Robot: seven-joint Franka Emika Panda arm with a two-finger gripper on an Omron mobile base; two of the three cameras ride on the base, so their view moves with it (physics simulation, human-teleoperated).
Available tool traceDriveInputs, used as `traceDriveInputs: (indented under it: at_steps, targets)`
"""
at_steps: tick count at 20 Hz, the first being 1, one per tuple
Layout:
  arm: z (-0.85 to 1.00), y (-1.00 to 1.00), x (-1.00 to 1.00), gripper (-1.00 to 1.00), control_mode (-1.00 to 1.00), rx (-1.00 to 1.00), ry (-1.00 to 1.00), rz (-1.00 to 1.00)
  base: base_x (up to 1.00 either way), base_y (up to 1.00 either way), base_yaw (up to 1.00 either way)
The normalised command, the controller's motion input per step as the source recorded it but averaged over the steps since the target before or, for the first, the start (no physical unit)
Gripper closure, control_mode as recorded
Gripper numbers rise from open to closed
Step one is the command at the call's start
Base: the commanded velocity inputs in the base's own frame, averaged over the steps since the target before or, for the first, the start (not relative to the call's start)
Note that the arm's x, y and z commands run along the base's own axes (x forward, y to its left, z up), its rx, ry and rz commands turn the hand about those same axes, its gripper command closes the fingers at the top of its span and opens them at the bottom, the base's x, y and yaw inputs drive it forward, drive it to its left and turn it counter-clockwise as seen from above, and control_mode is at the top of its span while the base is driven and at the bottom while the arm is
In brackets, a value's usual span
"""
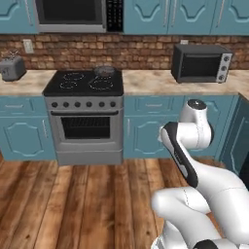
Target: Take the chicken drumsticks from the pan and place one on each plate on the dining counter.
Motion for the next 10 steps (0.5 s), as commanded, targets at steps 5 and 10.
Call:
traceDriveInputs:
  at_steps: [5, 10]
  targets:
    - [0.00, 0.00, 0.00, 1.00, 1.00, 0.00, 0.00, 0.00, -1.00, 0.67, 0.08]
    - [0.00, 0.00, 0.00, 1.00, 1.00, 0.00, 0.00, 0.00, -1.00, 0.62, 0.09]
